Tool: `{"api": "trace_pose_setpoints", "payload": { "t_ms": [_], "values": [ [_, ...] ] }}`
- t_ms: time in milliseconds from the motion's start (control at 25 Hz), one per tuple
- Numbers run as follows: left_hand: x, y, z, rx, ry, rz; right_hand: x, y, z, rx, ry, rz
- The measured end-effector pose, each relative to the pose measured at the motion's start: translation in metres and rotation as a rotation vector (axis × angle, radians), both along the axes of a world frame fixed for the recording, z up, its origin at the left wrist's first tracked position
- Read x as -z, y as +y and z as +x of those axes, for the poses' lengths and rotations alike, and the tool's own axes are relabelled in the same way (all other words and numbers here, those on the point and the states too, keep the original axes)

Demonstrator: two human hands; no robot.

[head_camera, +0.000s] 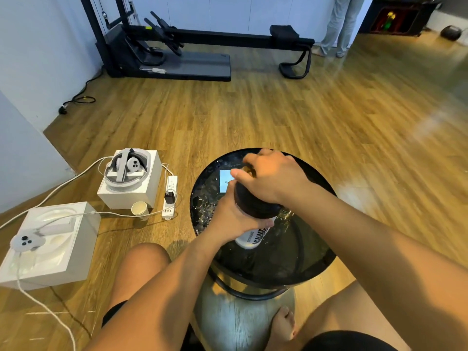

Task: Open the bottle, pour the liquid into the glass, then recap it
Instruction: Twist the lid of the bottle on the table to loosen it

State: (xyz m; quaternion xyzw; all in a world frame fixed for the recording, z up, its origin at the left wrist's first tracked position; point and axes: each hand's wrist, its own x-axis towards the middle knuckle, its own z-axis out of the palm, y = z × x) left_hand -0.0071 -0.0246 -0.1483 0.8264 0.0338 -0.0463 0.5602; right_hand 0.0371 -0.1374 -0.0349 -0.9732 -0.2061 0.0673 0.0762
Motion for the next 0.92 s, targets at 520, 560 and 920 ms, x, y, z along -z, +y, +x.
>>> {"api": "trace_pose_setpoints", "payload": {
  "t_ms": [520,560,920],
  "values": [
    [0.000,0.001,0.000,0.012,0.025,-0.044,-0.001,0.011,-0.009,-0.057,-0.076,0.079],
    [-0.001,0.001,0.000,0.015,0.026,-0.046,-0.002,0.007,-0.005,0.042,-0.048,-0.059],
    [0.000,-0.002,-0.001,0.011,0.000,-0.045,0.004,0.015,-0.009,-0.214,0.102,0.204]
  ]
}}
